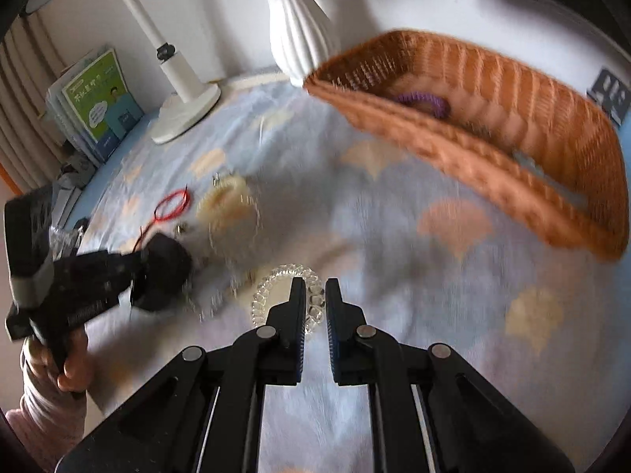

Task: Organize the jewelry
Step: 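Grasp the black watch with the left gripper while the right gripper grasps the clear beaded bracelet, then carry the watch and beaded bracelet into the wicker basket and release both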

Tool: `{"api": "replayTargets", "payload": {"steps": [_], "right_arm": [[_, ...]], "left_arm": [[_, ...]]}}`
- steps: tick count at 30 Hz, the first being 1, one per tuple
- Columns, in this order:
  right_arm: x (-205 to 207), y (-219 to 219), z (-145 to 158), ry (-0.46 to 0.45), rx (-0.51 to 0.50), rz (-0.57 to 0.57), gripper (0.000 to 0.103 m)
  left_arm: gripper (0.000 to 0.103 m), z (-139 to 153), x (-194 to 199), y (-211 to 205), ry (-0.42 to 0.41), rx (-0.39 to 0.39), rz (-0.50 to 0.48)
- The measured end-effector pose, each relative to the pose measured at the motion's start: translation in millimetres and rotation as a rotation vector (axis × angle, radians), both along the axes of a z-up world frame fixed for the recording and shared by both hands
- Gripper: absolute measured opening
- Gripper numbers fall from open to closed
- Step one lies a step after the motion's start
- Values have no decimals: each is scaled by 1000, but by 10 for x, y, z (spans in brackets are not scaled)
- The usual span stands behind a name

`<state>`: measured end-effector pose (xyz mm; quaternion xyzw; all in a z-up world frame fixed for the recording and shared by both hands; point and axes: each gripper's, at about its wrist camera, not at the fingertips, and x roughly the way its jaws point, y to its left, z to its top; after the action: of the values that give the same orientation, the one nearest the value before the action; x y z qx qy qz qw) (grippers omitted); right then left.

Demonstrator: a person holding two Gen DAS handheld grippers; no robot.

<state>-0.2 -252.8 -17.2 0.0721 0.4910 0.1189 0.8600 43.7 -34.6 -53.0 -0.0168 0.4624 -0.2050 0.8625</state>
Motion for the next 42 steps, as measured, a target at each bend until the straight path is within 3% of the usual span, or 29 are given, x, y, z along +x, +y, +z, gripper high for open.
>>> {"api": "replayTargets", "payload": {"steps": [5,9,17,18,23,31,37,42], "right_arm": [[-150,-83,-123,10,-13,2,12],[-192,-13,-125,-13,-77,6,13],[-394,380,-180,-118,-365,81,12],[-413,389,-175,-114,-362,91,12],[-480,210,-67,-63,-160,118,11],[-419,-301,542,-177,-86,9,11],[74,-962,999,-276,-82,-162,11],[711,-1449,907,-232,-40,-312,11]], "left_arm": [[11,33,-89,77,4,-57,-8],[11,52,-126,71,0,-58,-11],[11,64,-150,110,13,-80,-13],[11,77,-155,116,14,-86,-15],[11,241,-176,70,-14,-90,-33],[11,865,45,-359,-113,-70,-97],[11,1341,489,-946,-172,-81,-163],[11,1386,978,-1553,-144,-86,-200]]}}
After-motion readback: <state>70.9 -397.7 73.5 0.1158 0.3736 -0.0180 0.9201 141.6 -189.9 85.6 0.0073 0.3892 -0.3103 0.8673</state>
